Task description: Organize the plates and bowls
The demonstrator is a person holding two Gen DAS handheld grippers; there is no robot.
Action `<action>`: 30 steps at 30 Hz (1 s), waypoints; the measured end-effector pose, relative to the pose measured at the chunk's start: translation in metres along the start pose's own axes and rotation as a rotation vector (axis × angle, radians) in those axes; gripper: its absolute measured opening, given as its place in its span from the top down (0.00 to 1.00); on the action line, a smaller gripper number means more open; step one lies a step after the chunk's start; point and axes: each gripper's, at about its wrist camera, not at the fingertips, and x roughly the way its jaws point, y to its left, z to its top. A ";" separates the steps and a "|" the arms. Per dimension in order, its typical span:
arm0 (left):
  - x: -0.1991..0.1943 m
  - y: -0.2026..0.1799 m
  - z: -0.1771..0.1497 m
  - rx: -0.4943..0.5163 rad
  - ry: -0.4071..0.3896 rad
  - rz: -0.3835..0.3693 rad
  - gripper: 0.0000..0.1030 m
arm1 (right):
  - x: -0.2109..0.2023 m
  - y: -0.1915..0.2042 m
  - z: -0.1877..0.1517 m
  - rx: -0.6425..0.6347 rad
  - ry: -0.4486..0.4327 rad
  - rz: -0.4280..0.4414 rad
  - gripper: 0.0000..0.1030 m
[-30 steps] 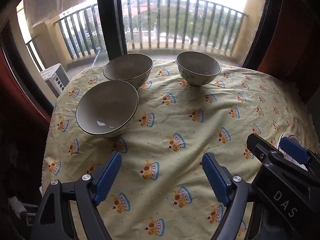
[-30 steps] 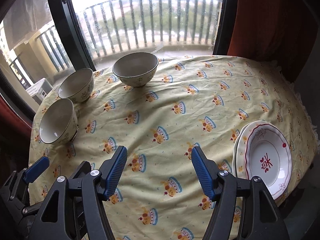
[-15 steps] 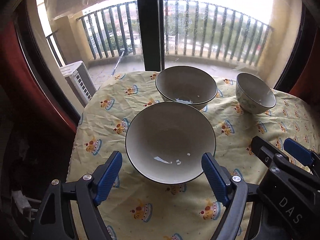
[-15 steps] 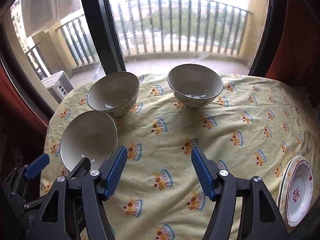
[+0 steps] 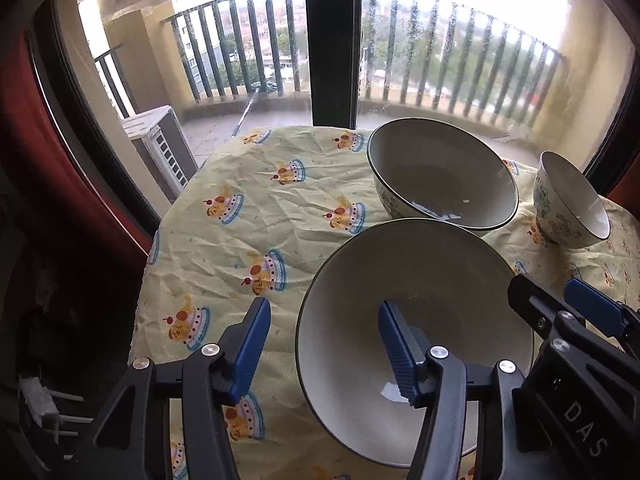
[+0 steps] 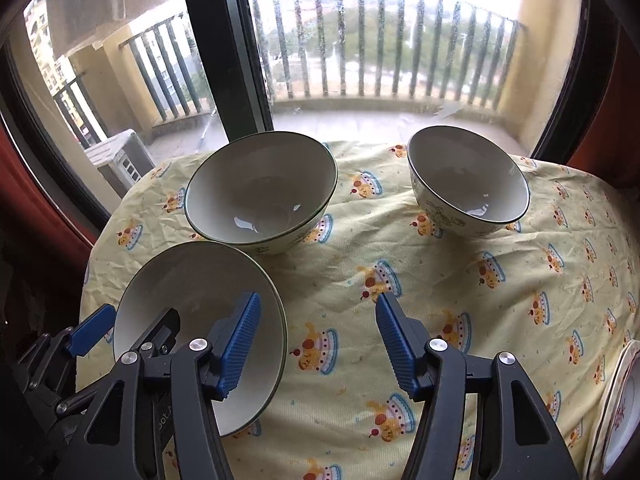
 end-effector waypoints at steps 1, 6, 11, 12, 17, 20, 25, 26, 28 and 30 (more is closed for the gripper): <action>0.003 0.000 0.000 0.004 0.007 0.000 0.52 | 0.004 0.002 0.000 -0.005 0.010 -0.001 0.49; 0.011 0.002 0.000 0.006 0.020 0.004 0.72 | 0.016 0.009 -0.001 -0.014 0.047 0.044 0.76; 0.012 -0.001 -0.001 0.014 0.024 -0.005 0.77 | 0.016 0.019 -0.001 -0.053 0.043 0.036 0.85; 0.011 -0.002 -0.001 0.010 0.023 -0.005 0.77 | 0.016 0.019 -0.001 -0.053 0.045 0.036 0.85; 0.008 -0.006 -0.004 0.009 0.038 -0.014 0.78 | 0.011 0.016 -0.002 -0.055 0.054 0.022 0.85; 0.002 -0.013 -0.007 0.018 0.038 -0.016 0.78 | 0.007 0.011 -0.004 -0.060 0.054 0.009 0.84; -0.010 -0.029 -0.016 0.026 0.043 -0.022 0.78 | -0.003 -0.006 -0.012 -0.046 0.059 0.007 0.84; -0.013 -0.032 -0.018 0.026 0.044 -0.023 0.78 | -0.006 -0.009 -0.014 -0.047 0.058 0.006 0.84; -0.018 -0.039 -0.022 0.028 0.047 -0.026 0.78 | -0.011 -0.016 -0.018 -0.043 0.060 0.006 0.84; -0.024 -0.047 -0.028 0.031 0.047 -0.028 0.78 | -0.018 -0.025 -0.021 -0.037 0.063 0.007 0.84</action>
